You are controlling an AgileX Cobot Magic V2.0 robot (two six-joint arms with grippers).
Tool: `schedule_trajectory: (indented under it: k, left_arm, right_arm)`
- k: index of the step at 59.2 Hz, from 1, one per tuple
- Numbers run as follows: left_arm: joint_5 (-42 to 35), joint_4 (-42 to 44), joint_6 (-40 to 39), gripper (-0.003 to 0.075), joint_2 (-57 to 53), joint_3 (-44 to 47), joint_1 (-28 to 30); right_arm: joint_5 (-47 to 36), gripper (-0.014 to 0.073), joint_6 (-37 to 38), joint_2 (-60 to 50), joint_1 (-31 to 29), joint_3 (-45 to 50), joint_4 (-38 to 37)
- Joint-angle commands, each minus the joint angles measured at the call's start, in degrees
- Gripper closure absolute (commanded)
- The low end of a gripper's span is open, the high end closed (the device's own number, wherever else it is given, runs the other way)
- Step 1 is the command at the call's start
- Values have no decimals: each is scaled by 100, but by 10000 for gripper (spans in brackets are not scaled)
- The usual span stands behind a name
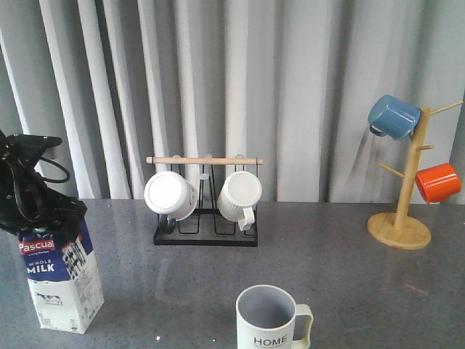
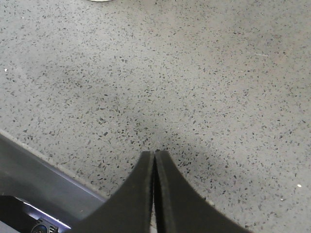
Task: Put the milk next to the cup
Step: 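Lift the milk carton with the left gripper and carry it toward the HOME mug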
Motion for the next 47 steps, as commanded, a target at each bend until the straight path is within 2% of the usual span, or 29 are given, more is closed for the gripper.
schedule_trajectory:
  k: [1,6,26,38,47]
  left_arm:
    - [-69,-27,-2,188,-198,-154,-15]
    - [-69,-27,-2,231,-174,-154,-15]
    - [-69,-80,-2,573,-193,-179,-15]
    - [-69,-1189,172,706,-395,-635,-15]
    - [-69,-2702,696,729,-527,-1202,-47]
  right_arm:
    - [-308,602,3,-18,2,-159,-27]
    - [-315,602,3,-18,2,-159,-27]
    - [-310,602,3,-18,2,-159,-27]
    - [-315,602,3,-18,2,-159,-27]
    - [-315,602,3,-18,2,-159,-21]
